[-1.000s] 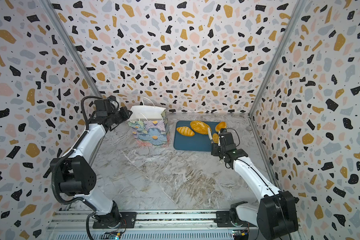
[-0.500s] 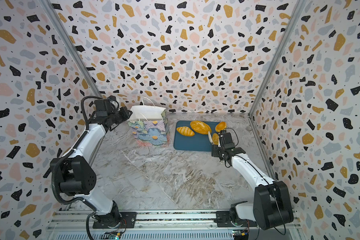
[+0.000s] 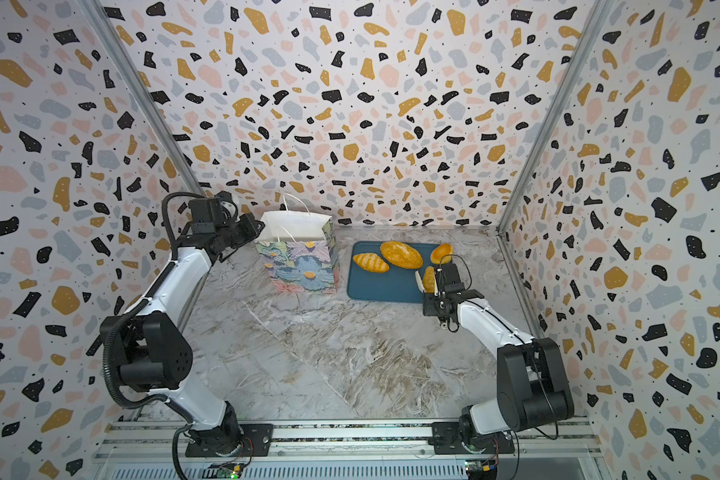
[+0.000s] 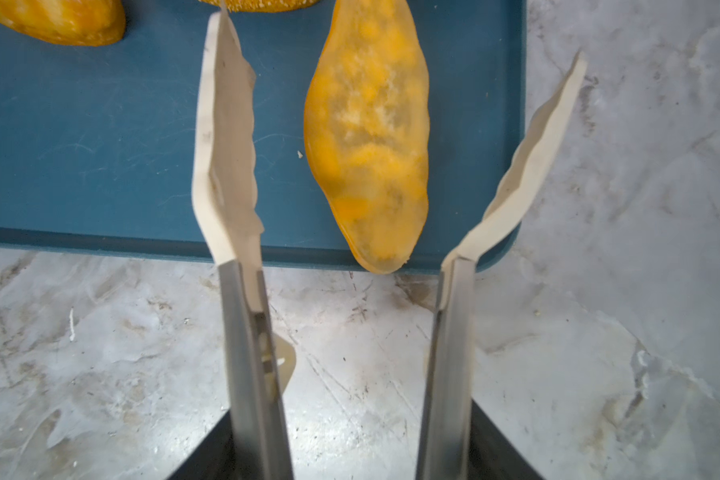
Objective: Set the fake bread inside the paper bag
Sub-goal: 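Lower the open tongs around the long yellow bun on the tray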
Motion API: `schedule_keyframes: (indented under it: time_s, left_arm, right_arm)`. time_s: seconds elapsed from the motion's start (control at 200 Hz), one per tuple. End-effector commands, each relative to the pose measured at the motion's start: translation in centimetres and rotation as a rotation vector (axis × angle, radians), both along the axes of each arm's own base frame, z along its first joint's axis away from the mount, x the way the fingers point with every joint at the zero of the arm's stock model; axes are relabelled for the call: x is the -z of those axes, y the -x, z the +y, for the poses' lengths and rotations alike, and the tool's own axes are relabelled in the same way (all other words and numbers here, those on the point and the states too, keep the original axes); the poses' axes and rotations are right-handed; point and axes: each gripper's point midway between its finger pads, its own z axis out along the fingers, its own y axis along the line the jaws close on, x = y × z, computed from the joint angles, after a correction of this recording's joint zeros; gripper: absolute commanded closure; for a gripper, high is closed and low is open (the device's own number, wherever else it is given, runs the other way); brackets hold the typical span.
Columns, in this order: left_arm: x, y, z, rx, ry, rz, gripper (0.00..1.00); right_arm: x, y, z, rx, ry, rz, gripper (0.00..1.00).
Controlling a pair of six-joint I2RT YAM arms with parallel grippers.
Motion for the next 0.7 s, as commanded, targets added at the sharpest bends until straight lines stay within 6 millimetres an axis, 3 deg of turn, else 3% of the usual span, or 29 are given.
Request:
schedule_keyframes:
  time_s: [0.0,0.696]
  left_arm:
    - [-0.8,0.3,0.0,0.008,0.002,-0.030,1.00]
    - [-0.6,0.2,0.1,0.005,0.001,-0.025,1.00]
  right_arm:
    - [-1.8,-1.5,-0.1,-0.006,0.015,-0.049,0.35]
    - [0.4,-2.9,-0.8,-0.025,0.101,0.026,0.38]
